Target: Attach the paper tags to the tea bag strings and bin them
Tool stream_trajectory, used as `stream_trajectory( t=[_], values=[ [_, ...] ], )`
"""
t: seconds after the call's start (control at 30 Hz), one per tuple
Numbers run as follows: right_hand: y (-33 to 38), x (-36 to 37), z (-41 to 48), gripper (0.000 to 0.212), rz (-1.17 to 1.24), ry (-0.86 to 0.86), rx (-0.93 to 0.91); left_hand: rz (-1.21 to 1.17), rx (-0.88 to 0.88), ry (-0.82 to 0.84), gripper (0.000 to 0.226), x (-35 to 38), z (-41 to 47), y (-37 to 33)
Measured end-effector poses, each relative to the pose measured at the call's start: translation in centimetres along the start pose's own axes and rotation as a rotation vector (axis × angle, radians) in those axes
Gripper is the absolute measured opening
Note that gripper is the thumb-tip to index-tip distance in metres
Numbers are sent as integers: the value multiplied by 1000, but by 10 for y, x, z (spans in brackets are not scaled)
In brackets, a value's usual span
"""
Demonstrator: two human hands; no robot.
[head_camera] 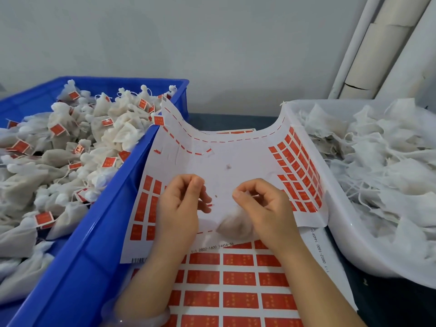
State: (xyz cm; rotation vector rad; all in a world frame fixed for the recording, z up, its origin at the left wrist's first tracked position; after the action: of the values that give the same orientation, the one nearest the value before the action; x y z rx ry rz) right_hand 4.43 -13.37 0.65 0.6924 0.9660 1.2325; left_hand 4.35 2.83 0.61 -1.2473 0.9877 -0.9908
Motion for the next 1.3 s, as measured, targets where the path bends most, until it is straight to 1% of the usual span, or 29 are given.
stream_trajectory(
  t=[0.1,0.17,0.27,0.37,0.43,0.57,0.63,0.7,0.8,0.9,0.97,1.0,1.07,1.1,1.13,1.17,1.2,1.23,1.27,1.3],
  values=[
    [3,-1,0,15,-47,-20,-41,-95,-17,25,23,-2,-1,-2],
    [5,-2,0,16,-98,-25,-76,-157,-25,87,23,0,-1,-4],
    [9,-2,-2,11,-230,-39,-157,-217,-2,248,18,8,-5,-8],
    [15,-4,-4,16,-301,-105,-228,-183,73,476,9,21,-15,-13],
    [19,-8,-6,18,-323,-159,-268,-160,87,601,14,31,-21,-13],
    [24,-10,-8,18,-322,-214,-278,-202,19,735,12,40,-25,-10],
    [25,-7,-9,18,-312,-205,-263,-223,-9,804,9,42,-28,-10],
    [21,-4,-10,19,-274,-179,-208,-235,-31,850,14,43,-29,-11],
    [14,-4,-10,21,-235,-156,-146,-201,-34,820,10,42,-27,-8],
    [21,-5,-8,20,-316,-138,-243,-170,-45,749,10,43,-25,-4],
    [28,-5,-8,15,-351,-148,-359,-199,-19,758,19,42,-25,-5],
    [30,-5,-9,13,-342,-163,-380,-212,3,782,22,42,-26,-6],
    [28,-5,-9,9,-282,-180,-353,-255,43,810,32,41,-28,-10],
    [26,-5,-9,5,-244,-182,-320,-286,50,770,35,37,-25,-11],
    [24,-5,-9,5,-205,-184,-277,-305,48,682,34,32,-21,-11],
    [21,-5,-9,9,-170,-189,-235,-294,39,555,28,25,-14,-8],
    [19,-6,-9,11,-143,-197,-206,-236,30,412,21,18,-7,-4],
    [18,-6,-9,12,-128,-204,-191,-145,26,303,18,13,-4,-2],
    [17,-5,-10,12,-113,-206,-180,-58,35,262,20,13,-4,-1],
    [17,-4,-10,8,-88,-205,-172,-2,44,263,25,15,-4,0]
  ],
)
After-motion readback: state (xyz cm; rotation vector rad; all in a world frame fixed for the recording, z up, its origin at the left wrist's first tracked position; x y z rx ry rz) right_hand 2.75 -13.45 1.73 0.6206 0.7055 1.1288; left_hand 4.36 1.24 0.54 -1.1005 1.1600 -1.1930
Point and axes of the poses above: each hand's wrist, its own z-axis towards the middle knuckle, its own x-axis out of the palm, y = z × x, the point moved 7 cm from there along z, towards the middle knuckle, and after that the axes turned 12 degrees about -x, right-handed, at the moved point
